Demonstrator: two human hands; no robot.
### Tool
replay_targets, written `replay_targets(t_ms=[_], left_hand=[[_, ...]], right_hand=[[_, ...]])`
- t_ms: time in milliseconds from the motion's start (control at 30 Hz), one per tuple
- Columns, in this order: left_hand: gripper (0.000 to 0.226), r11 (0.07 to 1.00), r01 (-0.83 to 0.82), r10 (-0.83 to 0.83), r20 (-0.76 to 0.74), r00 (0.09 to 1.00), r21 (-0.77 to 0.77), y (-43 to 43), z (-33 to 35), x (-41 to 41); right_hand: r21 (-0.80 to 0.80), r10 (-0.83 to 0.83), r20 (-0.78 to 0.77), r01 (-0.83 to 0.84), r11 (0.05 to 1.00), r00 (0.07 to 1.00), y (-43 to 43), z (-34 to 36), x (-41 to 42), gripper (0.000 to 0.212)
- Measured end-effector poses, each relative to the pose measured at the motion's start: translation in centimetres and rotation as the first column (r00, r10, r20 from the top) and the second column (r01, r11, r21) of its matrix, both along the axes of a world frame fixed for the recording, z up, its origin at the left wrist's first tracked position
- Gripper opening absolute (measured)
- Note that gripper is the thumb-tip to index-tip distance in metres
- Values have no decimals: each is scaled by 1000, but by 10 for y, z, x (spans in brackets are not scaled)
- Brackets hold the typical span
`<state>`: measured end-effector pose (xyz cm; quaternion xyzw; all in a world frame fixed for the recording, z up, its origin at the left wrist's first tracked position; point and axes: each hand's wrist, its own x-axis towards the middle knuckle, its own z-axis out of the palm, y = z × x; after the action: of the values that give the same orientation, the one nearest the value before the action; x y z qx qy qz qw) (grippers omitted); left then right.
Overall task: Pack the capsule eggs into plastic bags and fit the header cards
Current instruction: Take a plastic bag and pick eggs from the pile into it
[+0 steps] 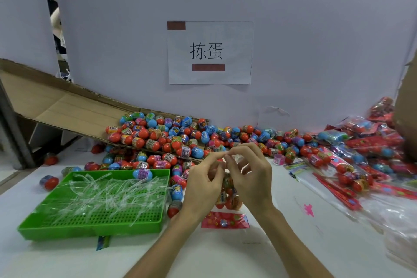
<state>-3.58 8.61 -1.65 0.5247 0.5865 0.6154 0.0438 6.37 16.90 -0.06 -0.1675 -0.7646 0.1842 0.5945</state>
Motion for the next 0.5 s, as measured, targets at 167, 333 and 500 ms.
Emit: replay_targets(t_ms=[167,333,500], left_hand=[[27,999,-41,41,-43,998,1,1,-1,-1],[27,1000,-31,31,-72,997,3,3,-1,-5],[32,1000,-14,16,-131,991,20,2,-1,-4]], right_hand=[[-35,47,34,-46,998,998,2,3,3,10],[-172,135,-11,-134,976,991,1,8,7,11],[-217,156,9,-150,965,988,1,12,10,11]])
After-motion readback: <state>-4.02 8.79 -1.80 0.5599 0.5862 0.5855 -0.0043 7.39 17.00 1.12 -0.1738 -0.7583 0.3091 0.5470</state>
